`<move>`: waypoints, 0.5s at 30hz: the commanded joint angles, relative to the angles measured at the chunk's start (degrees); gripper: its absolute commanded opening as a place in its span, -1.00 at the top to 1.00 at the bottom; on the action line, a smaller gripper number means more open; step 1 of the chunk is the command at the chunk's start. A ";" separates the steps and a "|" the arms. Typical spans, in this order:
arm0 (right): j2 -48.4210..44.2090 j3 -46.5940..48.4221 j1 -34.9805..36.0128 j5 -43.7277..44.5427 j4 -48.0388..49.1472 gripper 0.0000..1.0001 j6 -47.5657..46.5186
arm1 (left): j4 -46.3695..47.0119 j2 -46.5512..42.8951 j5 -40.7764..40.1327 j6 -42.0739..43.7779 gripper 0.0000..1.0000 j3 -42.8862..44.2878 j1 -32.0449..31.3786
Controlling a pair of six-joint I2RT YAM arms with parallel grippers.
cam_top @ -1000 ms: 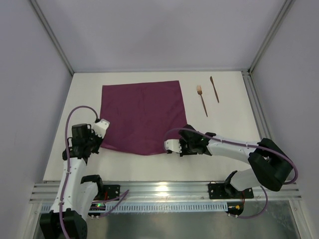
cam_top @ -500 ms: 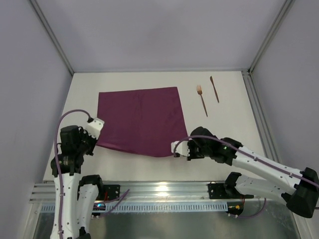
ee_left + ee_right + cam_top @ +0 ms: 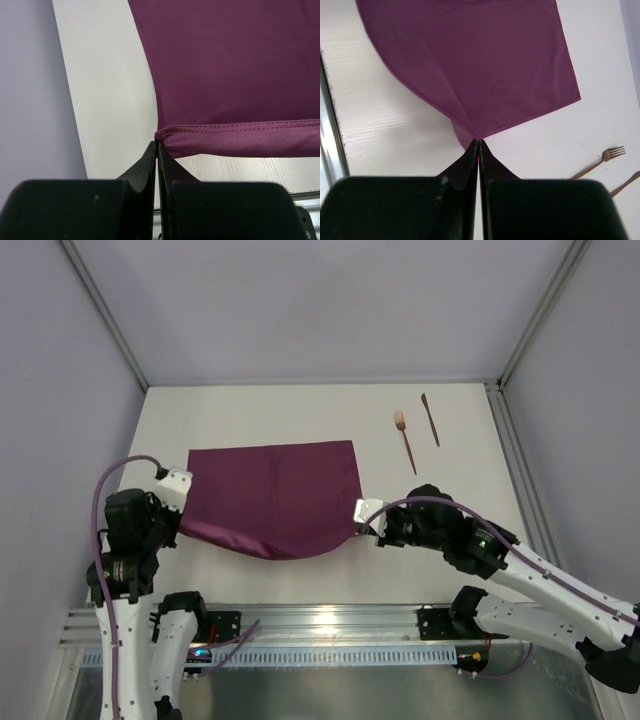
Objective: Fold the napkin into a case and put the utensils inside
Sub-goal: Fold and flatten the napkin at the center of the board.
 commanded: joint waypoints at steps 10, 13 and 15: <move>31.37 11.34 -19.11 -10.72 26.03 0.93 5.17 | 28.14 27.50 -3.40 -6.69 1.00 1.52 0.13; 39.63 15.90 -20.34 -9.50 26.21 0.93 5.08 | 33.23 32.35 -5.22 -6.78 1.00 1.87 0.13; 45.15 19.23 -21.92 -8.88 26.38 0.93 5.43 | 35.61 37.53 -6.29 -6.78 1.00 3.18 0.22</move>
